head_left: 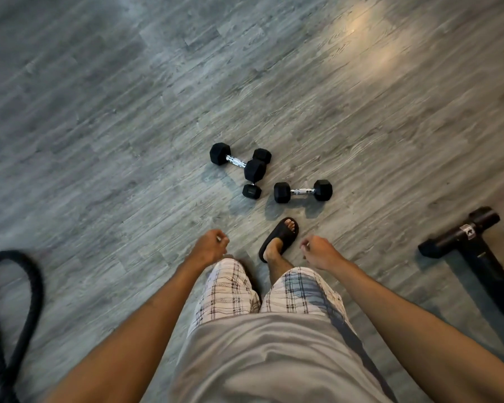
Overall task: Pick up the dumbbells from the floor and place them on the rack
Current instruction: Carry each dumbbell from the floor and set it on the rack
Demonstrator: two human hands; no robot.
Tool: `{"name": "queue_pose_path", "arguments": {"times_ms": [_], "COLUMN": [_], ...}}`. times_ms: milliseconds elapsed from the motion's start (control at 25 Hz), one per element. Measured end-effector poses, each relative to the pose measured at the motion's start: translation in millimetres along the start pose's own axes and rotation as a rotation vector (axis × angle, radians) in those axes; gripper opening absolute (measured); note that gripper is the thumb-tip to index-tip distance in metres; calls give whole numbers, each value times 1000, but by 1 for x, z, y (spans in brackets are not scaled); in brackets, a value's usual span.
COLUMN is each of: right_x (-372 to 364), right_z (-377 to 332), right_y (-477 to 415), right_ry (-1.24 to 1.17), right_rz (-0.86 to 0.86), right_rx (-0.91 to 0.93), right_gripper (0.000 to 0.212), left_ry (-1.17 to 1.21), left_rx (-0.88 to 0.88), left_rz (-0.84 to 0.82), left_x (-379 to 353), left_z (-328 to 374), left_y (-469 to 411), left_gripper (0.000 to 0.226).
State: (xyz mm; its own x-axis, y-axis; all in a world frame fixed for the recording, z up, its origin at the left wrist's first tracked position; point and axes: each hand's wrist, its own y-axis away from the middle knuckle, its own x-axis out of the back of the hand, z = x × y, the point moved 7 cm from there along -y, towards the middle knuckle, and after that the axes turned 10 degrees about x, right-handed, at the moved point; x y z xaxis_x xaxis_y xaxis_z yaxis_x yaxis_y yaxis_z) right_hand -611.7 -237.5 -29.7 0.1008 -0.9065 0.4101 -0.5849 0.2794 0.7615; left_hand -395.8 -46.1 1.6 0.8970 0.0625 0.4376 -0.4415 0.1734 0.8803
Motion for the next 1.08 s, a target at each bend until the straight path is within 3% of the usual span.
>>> {"name": "queue_pose_path", "arguments": {"times_ms": [360,680,800,960,1080], "right_x": [8,-30,-43,-62,-82], "right_z": [-16,5,21,50,65], "right_y": [-170,-360,-436,-521,-556], "right_ry": [-133,-331,-444,-681,-931], "right_rz": [-7,97,136,218,260], "right_rx": [-32,-198,-299,-464,-603], "right_gripper": [16,20,35,77,90], "left_ry": [-55,373,516,692,858], "left_rx": [4,269,349,521,617], "left_rz": [-82,-264,-295,-313,-294], "left_x": [13,-5,-19,-50,-67], "left_z": [78,98,96,77,64], "left_y": [-163,-371,-455,-556,-606], "left_gripper": [20,23,25,25,42]}}
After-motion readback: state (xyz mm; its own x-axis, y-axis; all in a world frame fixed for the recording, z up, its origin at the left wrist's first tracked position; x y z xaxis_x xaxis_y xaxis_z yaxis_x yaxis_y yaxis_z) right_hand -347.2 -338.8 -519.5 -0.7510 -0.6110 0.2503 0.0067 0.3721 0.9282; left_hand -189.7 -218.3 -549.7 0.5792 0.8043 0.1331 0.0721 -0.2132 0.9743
